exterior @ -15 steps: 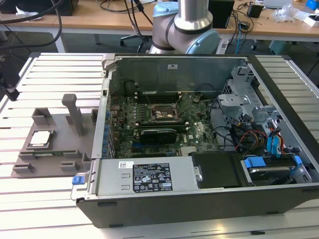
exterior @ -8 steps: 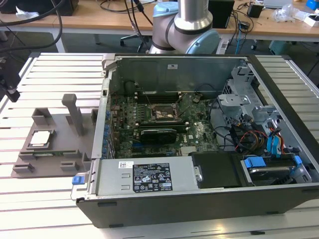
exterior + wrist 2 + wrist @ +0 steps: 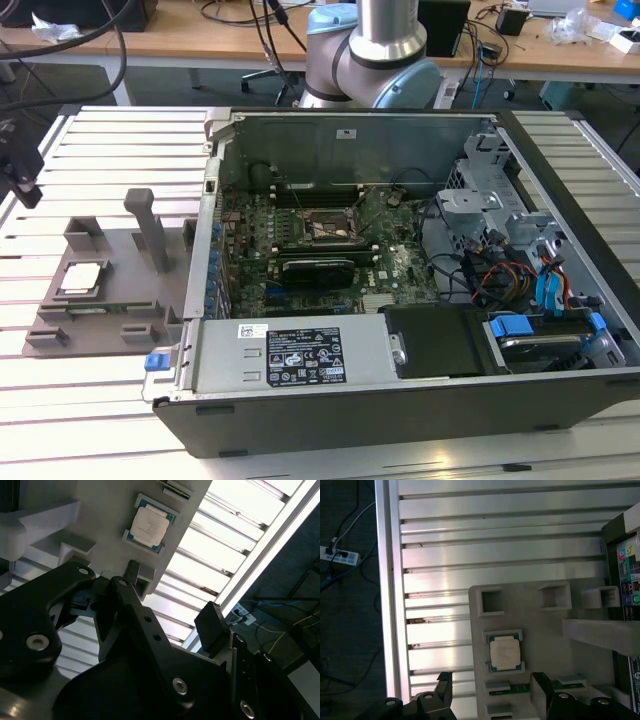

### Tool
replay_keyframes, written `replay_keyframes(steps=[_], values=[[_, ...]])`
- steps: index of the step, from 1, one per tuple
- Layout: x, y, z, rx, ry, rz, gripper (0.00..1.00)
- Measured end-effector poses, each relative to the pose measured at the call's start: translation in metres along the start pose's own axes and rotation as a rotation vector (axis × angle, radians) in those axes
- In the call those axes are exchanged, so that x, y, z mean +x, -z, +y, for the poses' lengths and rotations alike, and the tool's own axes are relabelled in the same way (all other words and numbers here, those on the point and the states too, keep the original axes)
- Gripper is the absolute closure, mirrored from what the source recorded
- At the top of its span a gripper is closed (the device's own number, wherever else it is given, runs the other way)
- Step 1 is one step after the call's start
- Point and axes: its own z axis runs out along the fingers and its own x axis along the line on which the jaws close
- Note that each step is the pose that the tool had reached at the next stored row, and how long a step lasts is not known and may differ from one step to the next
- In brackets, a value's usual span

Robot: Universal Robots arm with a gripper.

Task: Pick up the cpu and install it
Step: 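Pick up the cpu and move it towards the insertion slot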

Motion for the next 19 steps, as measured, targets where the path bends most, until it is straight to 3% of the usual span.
replay_keyframes(steps=[19], values=[[0.0002,-0.0106,-0.0005,0.0,0.0,0.0,0.28]])
